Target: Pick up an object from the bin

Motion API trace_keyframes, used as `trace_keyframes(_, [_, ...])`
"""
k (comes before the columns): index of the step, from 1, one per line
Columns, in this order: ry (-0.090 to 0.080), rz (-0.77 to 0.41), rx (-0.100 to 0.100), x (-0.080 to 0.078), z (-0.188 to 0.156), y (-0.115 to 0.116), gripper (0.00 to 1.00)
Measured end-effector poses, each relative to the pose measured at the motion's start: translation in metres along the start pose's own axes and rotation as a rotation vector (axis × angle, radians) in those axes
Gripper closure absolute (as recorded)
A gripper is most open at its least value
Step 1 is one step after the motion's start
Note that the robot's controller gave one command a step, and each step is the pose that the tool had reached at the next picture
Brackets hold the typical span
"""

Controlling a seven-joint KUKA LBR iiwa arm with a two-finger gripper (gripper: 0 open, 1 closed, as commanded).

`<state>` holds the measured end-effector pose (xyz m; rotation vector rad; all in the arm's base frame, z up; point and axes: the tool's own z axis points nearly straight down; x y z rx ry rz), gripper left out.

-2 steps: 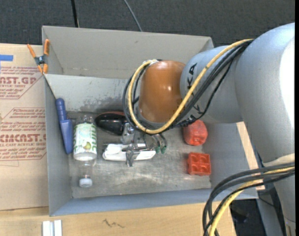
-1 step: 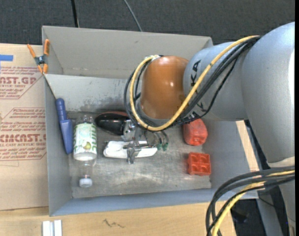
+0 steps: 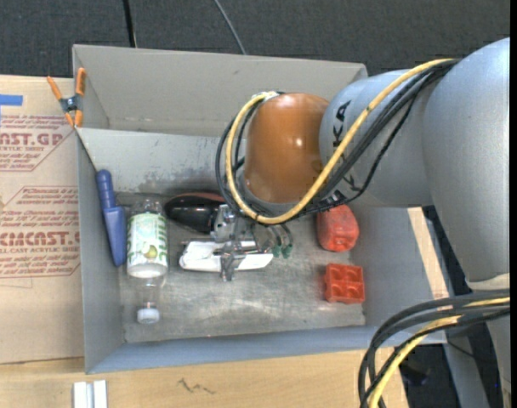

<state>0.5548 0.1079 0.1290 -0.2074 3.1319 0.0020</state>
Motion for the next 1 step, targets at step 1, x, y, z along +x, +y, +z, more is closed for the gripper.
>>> trace_keyframes(1, [0.002,0.000,0.000,0.0004,-0.0049,0.0001,1.00])
